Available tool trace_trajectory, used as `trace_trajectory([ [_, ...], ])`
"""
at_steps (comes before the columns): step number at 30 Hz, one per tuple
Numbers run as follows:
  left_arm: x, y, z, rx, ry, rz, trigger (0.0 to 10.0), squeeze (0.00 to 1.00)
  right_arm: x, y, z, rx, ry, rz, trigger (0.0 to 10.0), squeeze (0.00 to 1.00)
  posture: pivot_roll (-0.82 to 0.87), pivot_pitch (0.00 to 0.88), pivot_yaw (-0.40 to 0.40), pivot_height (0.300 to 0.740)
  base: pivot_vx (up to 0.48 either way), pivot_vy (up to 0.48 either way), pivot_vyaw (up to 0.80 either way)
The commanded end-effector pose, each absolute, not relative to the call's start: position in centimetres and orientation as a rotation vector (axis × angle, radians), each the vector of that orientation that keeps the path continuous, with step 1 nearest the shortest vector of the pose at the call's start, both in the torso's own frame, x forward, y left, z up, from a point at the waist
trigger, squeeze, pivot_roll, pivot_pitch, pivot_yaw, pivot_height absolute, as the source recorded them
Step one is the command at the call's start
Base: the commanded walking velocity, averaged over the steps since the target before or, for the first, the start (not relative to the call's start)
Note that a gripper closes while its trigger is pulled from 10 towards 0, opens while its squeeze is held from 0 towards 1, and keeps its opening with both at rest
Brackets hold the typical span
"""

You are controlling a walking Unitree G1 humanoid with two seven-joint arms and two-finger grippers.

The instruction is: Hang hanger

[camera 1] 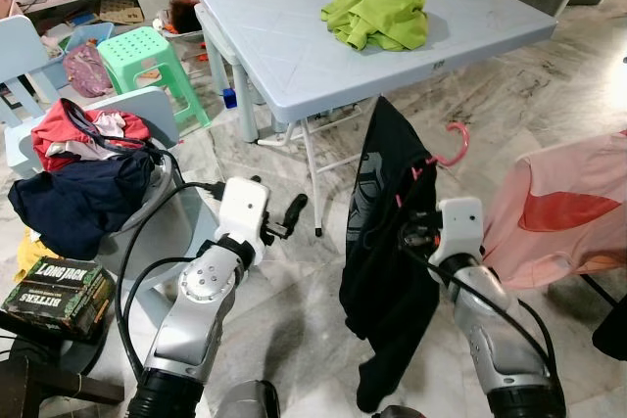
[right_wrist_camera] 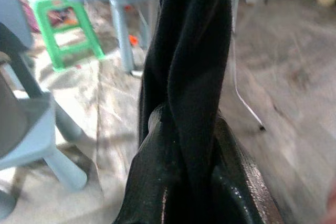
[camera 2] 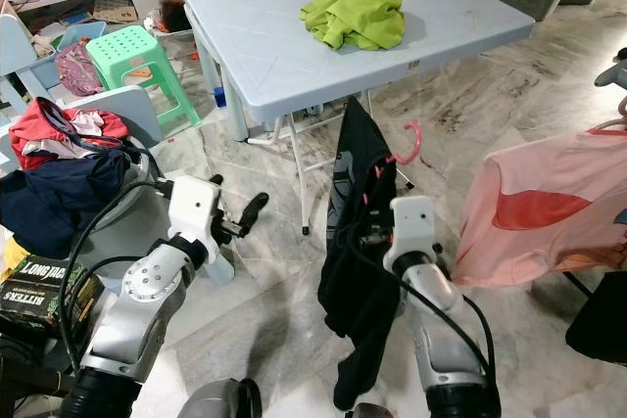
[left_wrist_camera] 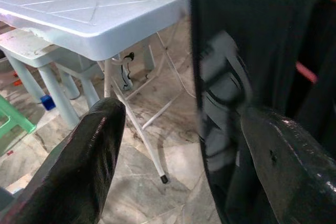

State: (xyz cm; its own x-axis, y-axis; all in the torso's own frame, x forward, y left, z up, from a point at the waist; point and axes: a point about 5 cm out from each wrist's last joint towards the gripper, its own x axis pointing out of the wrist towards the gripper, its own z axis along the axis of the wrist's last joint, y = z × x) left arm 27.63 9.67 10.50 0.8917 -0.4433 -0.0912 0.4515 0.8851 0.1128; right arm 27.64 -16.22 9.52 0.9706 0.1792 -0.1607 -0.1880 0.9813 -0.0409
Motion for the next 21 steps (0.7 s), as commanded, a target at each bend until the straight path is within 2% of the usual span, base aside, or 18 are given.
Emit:
trace_trajectory([
  [1, 27.8, 9.8, 10.6, 0.152, 0.061, -0.473, 10.0, 0.0, 28.4, -15.5, 12.1, -0.082, 0.029, 0.208, 10.0, 0.0, -0.05, 0.069, 0.054, 0.74, 0.0, 0.0, 0.8],
  [8, 27.8, 9.7, 10.5, 0.164, 0.066, -0.469, 10.0, 0.0, 28.1, -15.0, 11.9, -0.026, 0.063, 0.214, 10.0, 0.0, -0.05, 0.075, 0.047, 0.74, 0.0, 0.0, 0.8],
  [14, 28.5, 8.9, 10.9, 0.173, 0.045, -0.481, 10.0, 0.0, 28.0, -12.4, 13.6, 0.049, 0.039, 0.35, 10.0, 0.0, -0.06, 0.078, 0.047, 0.74, 0.0, 0.0, 0.78],
  [21, 28.8, 8.3, 11.1, 0.182, 0.027, -0.492, 10.0, 0.0, 27.0, -10.4, 15.2, 0.109, 0.034, 0.511, 10.0, 0.0, -0.06, 0.082, 0.049, 0.74, 0.0, 0.0, 0.0],
])
